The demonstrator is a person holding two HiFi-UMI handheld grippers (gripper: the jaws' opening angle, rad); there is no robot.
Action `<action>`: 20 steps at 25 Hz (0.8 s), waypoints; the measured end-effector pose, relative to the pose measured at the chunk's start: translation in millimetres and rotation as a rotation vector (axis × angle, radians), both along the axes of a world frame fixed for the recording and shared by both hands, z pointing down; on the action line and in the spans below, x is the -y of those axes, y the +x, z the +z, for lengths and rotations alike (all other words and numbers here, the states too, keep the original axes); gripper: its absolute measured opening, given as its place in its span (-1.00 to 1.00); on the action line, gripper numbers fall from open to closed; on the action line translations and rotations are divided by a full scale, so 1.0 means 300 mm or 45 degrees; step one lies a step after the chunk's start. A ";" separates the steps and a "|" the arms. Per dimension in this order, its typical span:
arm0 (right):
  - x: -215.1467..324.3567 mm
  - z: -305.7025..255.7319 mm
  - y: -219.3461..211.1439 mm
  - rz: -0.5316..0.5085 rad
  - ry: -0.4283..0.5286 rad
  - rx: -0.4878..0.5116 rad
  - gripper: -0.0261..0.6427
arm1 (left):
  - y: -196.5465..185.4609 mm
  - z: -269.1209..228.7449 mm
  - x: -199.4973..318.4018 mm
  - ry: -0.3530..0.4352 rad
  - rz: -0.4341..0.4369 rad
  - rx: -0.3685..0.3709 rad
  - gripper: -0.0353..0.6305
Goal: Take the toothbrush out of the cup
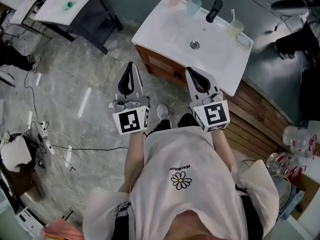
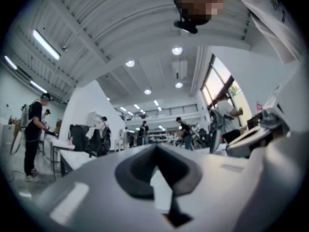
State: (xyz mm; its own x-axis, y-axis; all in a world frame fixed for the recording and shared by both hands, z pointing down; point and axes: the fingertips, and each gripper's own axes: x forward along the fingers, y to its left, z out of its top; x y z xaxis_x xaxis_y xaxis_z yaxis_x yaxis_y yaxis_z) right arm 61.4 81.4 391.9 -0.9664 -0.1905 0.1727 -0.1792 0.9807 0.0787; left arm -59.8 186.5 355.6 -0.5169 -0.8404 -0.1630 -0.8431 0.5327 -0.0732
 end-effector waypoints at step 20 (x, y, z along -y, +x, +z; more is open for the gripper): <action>0.276 0.000 -0.160 0.086 -0.034 0.033 -0.92 | -0.131 -0.015 0.298 -0.050 0.075 0.021 -0.88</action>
State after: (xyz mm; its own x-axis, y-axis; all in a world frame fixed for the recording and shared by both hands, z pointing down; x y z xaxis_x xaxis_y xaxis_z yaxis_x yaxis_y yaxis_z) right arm 13.5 -1.4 391.8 -0.9556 -0.2511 0.1540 -0.2468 0.9679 0.0470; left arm -98.9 97.1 351.0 -0.4637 -0.8753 -0.1374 -0.8715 0.4786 -0.1073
